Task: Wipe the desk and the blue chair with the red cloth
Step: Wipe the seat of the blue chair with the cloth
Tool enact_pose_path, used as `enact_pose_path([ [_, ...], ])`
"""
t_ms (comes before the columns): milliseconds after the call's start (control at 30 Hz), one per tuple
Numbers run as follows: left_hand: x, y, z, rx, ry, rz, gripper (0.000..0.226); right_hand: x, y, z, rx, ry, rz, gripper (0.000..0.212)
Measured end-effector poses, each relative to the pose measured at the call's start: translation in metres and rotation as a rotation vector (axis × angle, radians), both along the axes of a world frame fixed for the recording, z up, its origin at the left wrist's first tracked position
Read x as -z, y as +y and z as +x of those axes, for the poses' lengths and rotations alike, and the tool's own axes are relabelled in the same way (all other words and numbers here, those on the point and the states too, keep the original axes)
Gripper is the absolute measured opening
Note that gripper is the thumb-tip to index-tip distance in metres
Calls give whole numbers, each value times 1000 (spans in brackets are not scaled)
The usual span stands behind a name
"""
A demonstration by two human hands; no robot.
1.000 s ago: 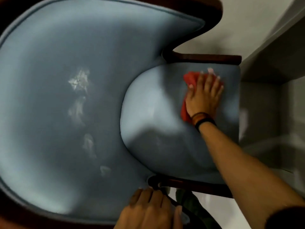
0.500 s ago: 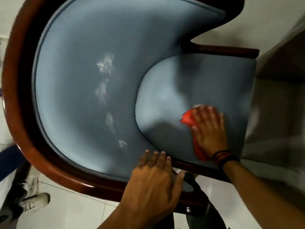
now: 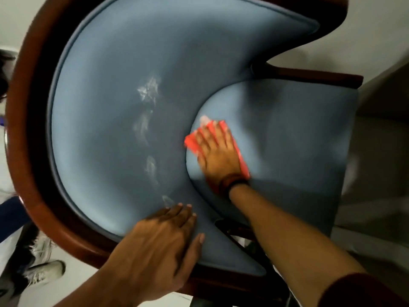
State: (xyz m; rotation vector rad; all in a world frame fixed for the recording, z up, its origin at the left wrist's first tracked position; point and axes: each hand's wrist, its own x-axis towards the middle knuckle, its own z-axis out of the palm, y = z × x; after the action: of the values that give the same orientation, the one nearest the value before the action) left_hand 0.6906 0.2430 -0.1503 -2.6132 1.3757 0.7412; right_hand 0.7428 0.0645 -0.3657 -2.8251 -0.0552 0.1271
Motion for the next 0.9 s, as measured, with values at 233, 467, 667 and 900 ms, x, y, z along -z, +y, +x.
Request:
enact_pose_path([
  [233, -3, -2, 1, -10, 71, 32, 54, -1, -93, -153, 209, 144, -11, 55],
  [467, 2, -1, -3, -74, 60, 18, 57, 11, -88, 36, 722, 67, -77, 65],
  [667, -2, -2, -3, -112, 122, 81, 61, 5, 3, -23, -200, -21, -99, 57],
  [900, -13, -6, -6, -103, 79, 59, 69, -5, -115, -206, 196, 167, -64, 53],
])
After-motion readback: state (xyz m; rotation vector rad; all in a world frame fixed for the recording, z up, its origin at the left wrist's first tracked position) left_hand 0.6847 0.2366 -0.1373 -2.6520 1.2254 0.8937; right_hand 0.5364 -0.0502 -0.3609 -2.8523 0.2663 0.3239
